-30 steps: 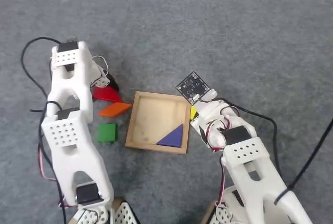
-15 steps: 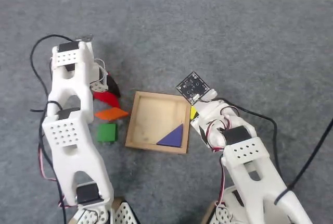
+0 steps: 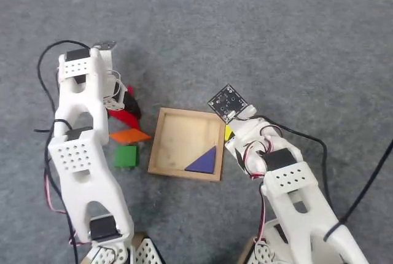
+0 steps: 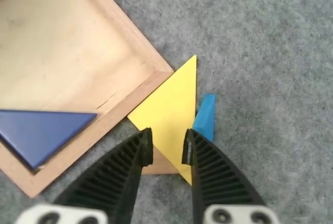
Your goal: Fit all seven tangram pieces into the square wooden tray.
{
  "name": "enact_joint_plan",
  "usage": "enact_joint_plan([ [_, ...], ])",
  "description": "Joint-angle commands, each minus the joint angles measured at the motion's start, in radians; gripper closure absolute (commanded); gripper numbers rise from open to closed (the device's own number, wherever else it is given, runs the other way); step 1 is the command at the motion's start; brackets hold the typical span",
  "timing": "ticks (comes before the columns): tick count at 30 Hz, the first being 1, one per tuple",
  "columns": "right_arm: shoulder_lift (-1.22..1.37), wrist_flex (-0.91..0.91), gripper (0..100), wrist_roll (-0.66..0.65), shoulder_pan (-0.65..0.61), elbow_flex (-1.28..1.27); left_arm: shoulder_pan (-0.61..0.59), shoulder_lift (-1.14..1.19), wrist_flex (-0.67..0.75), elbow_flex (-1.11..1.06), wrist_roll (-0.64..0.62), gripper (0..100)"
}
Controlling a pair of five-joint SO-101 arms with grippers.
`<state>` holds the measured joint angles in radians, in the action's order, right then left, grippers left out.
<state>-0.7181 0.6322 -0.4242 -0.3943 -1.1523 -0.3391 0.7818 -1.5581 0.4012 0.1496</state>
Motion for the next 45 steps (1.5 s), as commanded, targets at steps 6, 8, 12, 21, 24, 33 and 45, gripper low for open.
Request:
enact_joint_plan([
  [6,-0.045,0.012,89.4,-0.015,-0.007,0.058,0.006,-0.014,0.026,0.059,0.084,64],
  [8,-0.045,0.012,89.4,-0.015,-0.007,0.058,0.006,-0.014,0.031,0.059,0.081,64],
  [12,-0.044,0.012,89.4,-0.015,-0.007,0.058,0.008,-0.014,0.051,0.07,0.084,64],
  [21,-0.044,0.012,89.4,-0.015,-0.007,0.058,0.014,-0.012,0.06,0.064,0.08,69],
  [24,-0.044,0.012,89.4,-0.015,-0.007,0.058,0.021,-0.009,0.06,0.062,0.08,69],
  [33,-0.044,0.012,89.4,-0.015,-0.007,0.058,0.049,0.025,0.054,0.071,0.08,75],
  [45,-0.044,0.012,89.4,-0.015,-0.007,0.057,0.044,0.029,0.031,0.068,0.078,75],
])
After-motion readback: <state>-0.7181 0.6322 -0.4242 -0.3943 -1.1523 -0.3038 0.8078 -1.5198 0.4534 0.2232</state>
